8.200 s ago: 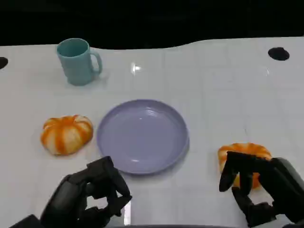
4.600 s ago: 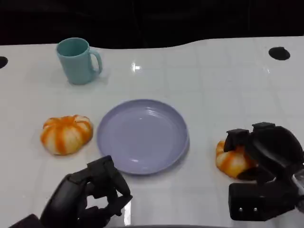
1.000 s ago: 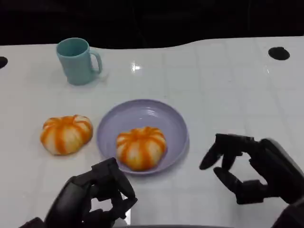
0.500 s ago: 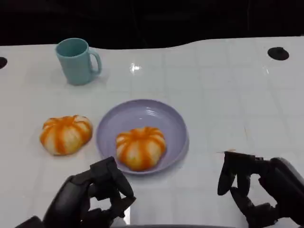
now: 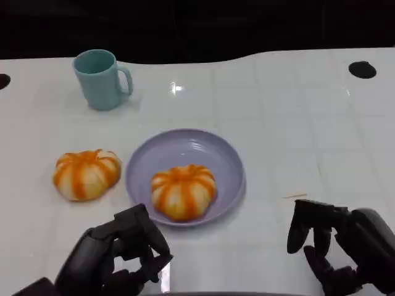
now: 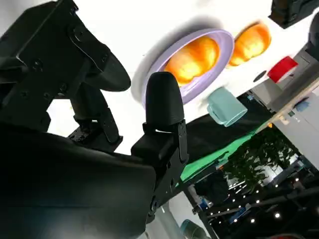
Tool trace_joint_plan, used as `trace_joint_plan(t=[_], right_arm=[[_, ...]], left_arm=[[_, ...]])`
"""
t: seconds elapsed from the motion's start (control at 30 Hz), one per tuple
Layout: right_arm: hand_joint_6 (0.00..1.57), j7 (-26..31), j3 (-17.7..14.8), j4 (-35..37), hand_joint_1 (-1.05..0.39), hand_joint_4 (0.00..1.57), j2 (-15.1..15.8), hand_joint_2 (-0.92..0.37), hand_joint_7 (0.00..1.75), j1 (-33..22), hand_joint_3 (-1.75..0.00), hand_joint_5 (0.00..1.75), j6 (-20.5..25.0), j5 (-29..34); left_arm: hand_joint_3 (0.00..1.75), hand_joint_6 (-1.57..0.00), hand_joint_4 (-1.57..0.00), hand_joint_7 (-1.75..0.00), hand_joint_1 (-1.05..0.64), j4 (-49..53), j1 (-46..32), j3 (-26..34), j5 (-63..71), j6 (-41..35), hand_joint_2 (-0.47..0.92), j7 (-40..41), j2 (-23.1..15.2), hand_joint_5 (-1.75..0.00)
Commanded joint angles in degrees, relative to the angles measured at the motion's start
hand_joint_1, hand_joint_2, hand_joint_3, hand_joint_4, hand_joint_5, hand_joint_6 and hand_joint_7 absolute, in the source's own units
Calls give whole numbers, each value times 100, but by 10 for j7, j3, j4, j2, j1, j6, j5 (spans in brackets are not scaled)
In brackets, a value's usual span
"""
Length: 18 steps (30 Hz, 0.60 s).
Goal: Grasp the bread from the table and place it into the plate.
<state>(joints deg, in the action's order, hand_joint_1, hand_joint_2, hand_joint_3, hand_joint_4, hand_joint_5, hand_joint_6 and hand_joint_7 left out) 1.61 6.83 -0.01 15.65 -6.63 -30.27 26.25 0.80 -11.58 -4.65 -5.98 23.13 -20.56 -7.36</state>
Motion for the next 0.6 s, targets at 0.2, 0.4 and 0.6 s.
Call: trace_joint_plan(t=[0.2, 0.4, 0.6], right_arm=[[78, 35, -1, 44, 10, 90, 14, -8, 157, 18, -159, 175, -35, 27], [80, 39, 1, 45, 11, 92, 13, -6, 155, 21, -159, 174, -37, 30], [81, 36, 1, 39, 11, 92, 13, -6, 154, 18, -159, 173, -34, 30]], left_arm=[[29, -63, -71, -154, -52, 25, 8, 6, -1, 24, 92, -3, -6, -175], [29, -64, -72, -154, -54, 30, 10, 8, -4, 24, 92, -6, -9, -175], [28, -64, -72, -154, -54, 30, 9, 9, -6, 31, 92, -10, -9, -175]])
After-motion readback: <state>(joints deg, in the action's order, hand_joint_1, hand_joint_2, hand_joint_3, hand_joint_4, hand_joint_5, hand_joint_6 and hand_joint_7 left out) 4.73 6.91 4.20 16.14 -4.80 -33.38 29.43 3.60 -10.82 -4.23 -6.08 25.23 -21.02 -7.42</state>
